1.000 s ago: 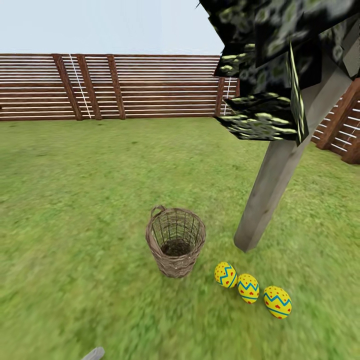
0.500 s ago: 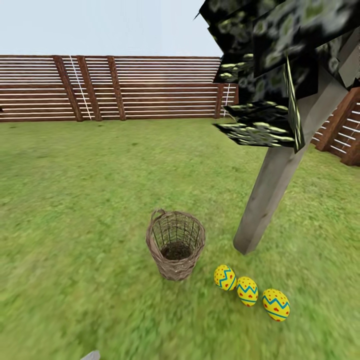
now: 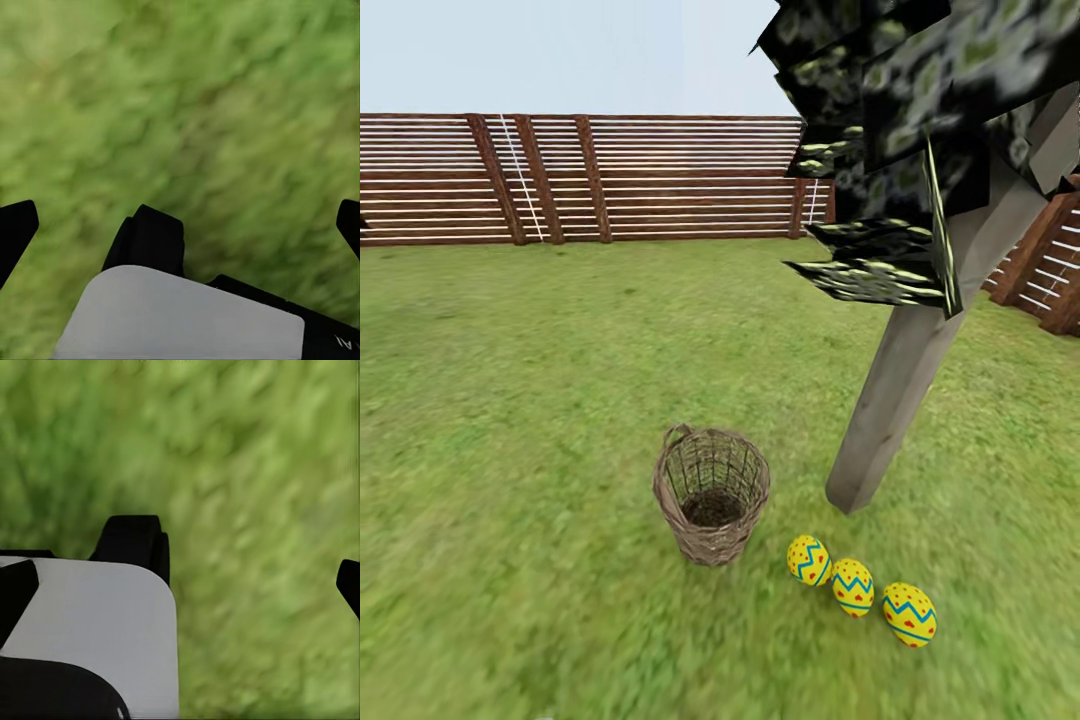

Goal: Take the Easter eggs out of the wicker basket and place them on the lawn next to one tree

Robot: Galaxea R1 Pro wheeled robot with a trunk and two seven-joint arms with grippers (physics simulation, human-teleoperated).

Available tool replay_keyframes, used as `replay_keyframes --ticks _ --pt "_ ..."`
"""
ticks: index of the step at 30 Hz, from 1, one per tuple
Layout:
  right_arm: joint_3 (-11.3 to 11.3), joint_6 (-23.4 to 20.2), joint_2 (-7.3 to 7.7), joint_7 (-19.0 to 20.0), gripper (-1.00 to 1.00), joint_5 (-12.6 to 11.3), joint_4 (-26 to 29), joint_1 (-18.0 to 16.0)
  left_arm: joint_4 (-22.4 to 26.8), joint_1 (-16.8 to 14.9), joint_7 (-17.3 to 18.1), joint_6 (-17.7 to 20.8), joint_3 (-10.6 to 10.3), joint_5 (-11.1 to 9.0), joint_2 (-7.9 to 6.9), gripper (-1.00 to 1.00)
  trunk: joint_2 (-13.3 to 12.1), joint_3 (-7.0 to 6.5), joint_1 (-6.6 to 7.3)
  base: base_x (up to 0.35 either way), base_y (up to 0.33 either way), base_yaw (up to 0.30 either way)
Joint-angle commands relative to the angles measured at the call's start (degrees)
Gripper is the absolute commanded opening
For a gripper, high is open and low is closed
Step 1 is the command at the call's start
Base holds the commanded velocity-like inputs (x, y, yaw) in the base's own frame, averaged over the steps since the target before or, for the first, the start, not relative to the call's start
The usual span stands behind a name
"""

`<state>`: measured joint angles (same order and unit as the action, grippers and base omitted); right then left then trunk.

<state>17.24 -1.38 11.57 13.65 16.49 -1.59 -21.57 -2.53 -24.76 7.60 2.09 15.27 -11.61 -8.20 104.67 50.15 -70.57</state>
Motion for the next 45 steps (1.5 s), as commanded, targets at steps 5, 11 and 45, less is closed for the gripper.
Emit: replay_keyframes --ticks 5,11,45 --pt "0.5 -0.1 0.03 0.1 1.0 0.5 -0.1 -0.1 -0.5 0.3 0.2 -0.7 0.1 -0.6 0.02 1.0 -2.0 -0.86 1.11 0.0 0.0 0.0" --pt "0.5 -0.1 0.03 0.1 1.0 0.5 -0.1 -0.1 -0.6 0.6 0.3 -1.0 0.1 -0.4 -0.02 1.0 -3.2 -1.4 1.77 0.0 0.0 0.0" --pt "0.5 -0.1 0.03 0.1 1.0 0.5 -0.1 -0.1 -0.6 1.7 0.3 -1.1 0.2 -0.6 -0.78 1.0 -3.2 -1.4 1.77 0.0 0.0 0.0"
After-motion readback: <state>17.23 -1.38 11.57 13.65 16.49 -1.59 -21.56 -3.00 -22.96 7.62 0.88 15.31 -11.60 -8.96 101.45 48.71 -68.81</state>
